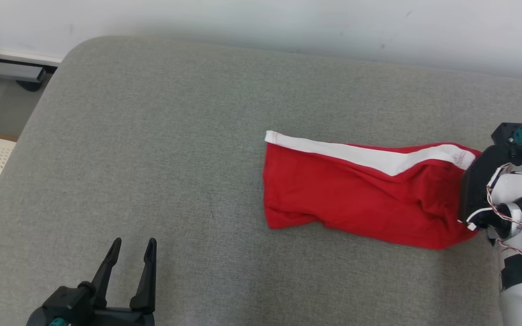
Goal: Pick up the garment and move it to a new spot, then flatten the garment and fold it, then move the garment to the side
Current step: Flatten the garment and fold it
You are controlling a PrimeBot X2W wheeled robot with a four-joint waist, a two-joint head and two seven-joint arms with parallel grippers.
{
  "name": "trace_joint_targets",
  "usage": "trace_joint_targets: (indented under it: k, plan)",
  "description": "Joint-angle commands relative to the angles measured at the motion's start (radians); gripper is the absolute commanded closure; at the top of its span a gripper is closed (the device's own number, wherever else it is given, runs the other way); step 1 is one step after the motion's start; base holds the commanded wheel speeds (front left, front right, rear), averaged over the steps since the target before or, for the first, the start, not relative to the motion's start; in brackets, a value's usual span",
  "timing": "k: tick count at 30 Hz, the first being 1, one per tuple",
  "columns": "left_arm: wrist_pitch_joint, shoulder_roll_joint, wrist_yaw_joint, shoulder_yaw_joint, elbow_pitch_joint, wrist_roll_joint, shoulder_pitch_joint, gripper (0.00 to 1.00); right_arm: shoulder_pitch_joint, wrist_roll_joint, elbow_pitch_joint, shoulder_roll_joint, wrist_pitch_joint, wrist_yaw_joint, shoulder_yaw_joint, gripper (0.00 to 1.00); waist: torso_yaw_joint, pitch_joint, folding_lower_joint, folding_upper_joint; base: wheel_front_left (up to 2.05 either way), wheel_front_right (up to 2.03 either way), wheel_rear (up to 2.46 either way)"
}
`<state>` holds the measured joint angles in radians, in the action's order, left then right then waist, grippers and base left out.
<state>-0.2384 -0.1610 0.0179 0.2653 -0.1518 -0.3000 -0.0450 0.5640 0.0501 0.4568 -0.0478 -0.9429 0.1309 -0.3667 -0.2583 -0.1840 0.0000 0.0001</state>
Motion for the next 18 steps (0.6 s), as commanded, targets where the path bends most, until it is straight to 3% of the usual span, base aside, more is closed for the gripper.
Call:
trace_joint_targets:
  k: [1,6,14,18]
  plan:
    - [-0.005,-0.008,-0.002,-0.004,0.004,-0.012,0.0,0.0,-0.019,0.038,-0.044,-0.006,-0.028,0.0,-0.006,1.0,0.014,0.001,0.0,-0.0001,0.0,0.0,0.0]
    - [-0.008,-0.01,-0.007,-0.005,0.005,-0.012,-0.006,0.0,-0.058,0.099,-0.17,-0.034,-0.116,-0.001,-0.022,1.0,0.028,0.006,0.0,-0.0001,0.0,0.0,0.0]
    - [-0.011,-0.004,-0.004,0.008,-0.005,-0.014,-0.016,0.0,-0.09,0.1,-0.294,-0.09,-0.227,0.0,-0.025,1.0,0.031,0.011,0.0,-0.0001,0.0,0.0,0.0]
    - [-0.012,-0.003,-0.003,0.009,-0.01,-0.016,-0.016,0.0,-0.095,0.093,-0.337,-0.078,-0.256,0.0,-0.008,1.0,0.028,0.015,0.0,-0.0001,0.0,0.0,0.0]
